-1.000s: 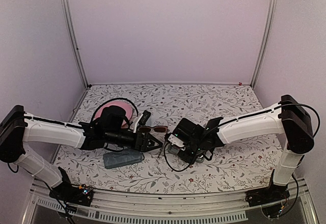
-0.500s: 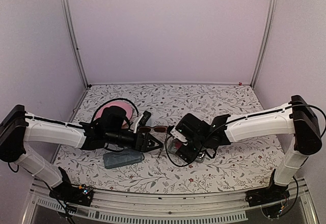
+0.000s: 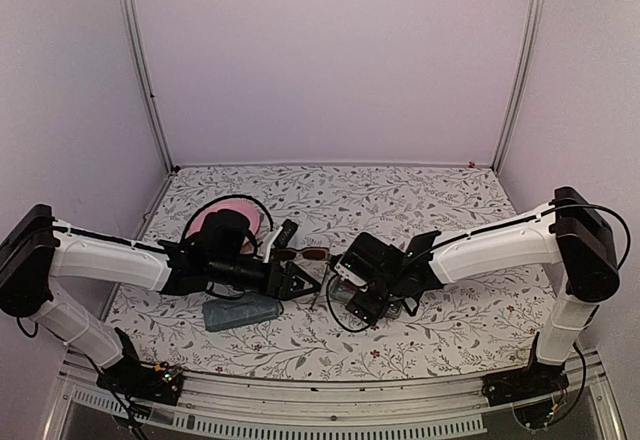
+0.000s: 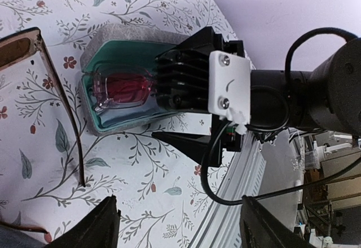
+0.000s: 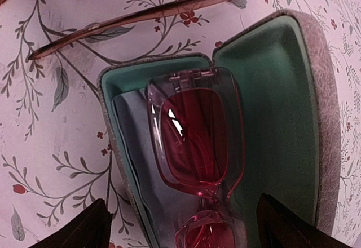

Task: Organize the sunglasses
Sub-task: Adjust the sunglasses in the sunglasses case.

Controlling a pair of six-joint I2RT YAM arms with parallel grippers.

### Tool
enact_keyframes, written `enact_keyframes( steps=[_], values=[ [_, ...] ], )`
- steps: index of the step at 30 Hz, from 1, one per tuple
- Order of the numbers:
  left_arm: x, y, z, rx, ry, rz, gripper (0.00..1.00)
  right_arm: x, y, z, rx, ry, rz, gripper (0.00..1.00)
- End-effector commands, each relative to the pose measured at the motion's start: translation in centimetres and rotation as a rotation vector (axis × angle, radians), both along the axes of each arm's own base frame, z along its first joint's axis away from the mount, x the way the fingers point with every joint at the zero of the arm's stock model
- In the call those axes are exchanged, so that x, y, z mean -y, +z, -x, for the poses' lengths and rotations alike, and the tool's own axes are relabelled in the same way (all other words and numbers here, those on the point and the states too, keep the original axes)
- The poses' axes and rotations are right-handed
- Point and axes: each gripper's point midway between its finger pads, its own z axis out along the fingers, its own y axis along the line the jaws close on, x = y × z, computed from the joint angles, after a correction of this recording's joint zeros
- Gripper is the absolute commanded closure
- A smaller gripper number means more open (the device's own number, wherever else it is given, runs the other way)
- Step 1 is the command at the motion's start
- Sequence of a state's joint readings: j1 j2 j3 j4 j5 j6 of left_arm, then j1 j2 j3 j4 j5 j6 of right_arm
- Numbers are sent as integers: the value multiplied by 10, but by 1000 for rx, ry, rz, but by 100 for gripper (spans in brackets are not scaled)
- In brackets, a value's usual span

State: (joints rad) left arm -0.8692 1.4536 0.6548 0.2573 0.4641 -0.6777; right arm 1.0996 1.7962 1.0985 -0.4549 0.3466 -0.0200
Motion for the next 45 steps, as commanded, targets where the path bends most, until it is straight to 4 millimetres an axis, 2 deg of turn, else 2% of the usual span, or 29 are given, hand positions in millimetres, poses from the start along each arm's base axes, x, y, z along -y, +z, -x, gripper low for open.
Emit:
enact_keyframes(
  steps=[1, 8, 19, 28, 41, 45],
  values=[
    [0, 1, -3, 8, -5, 11, 26, -2, -5, -4, 22, 4, 21, 9],
    [0, 1, -2, 8, -7, 10, 26, -7, -9, -6, 30, 29, 36, 12],
    [-2, -1, -1, 7, -5, 6, 26, -11, -19, 3, -25, 60, 27, 28],
    [-2, 0, -1, 9, -4, 7, 26, -11, -22, 10, -55, 76, 23, 35],
    [-2, -1, -1, 7, -1, 5, 26, -11, -24, 18, -80, 96, 21, 40],
    [-2, -1, -2, 6, -2, 5, 26, -10, -20, 16, -61, 83, 21, 32]
  ],
)
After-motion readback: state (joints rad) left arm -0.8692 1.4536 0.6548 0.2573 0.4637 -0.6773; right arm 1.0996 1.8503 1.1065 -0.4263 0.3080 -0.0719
